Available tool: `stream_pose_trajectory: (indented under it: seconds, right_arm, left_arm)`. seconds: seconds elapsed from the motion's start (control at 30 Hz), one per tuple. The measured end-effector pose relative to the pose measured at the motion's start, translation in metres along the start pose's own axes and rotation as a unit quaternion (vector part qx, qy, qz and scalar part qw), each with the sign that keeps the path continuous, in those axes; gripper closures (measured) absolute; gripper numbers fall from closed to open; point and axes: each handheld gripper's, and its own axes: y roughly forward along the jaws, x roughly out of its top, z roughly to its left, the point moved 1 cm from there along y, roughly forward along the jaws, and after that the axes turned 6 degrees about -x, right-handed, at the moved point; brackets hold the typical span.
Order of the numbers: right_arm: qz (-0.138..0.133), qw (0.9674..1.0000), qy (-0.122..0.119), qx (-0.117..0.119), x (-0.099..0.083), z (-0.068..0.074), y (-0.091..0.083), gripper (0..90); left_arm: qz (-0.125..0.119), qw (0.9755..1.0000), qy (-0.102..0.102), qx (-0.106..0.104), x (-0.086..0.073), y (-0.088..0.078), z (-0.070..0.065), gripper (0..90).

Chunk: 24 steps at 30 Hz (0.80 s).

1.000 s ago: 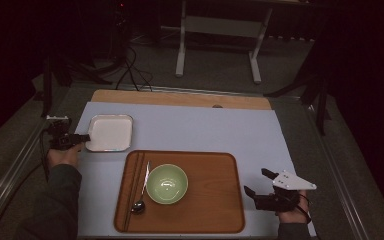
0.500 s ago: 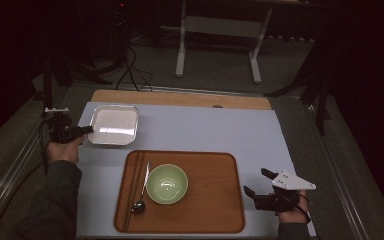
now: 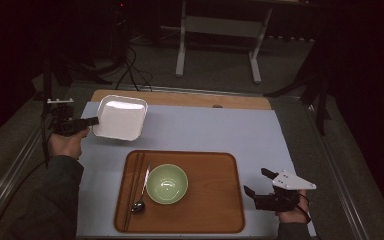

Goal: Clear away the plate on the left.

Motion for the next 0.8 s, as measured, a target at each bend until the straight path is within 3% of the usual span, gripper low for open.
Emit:
stream_pose_trajectory:
  seconds: [0.4, 0.8]
  right_arm:
    - [0.000, 1.0000, 0.000, 0.000, 0.000, 0.000, 0.000, 13.8]
    - [0.000, 1.0000, 0.001, 0.001, 0.000, 0.000, 0.000, 13.9]
  left_arm:
    - [-0.007, 0.9990, 0.031, -0.030, 0.010, -0.003, -0.021, 89.4]
    - [-0.009, 0.9961, 0.067, -0.056, 0.019, -0.004, -0.046, 89.3]
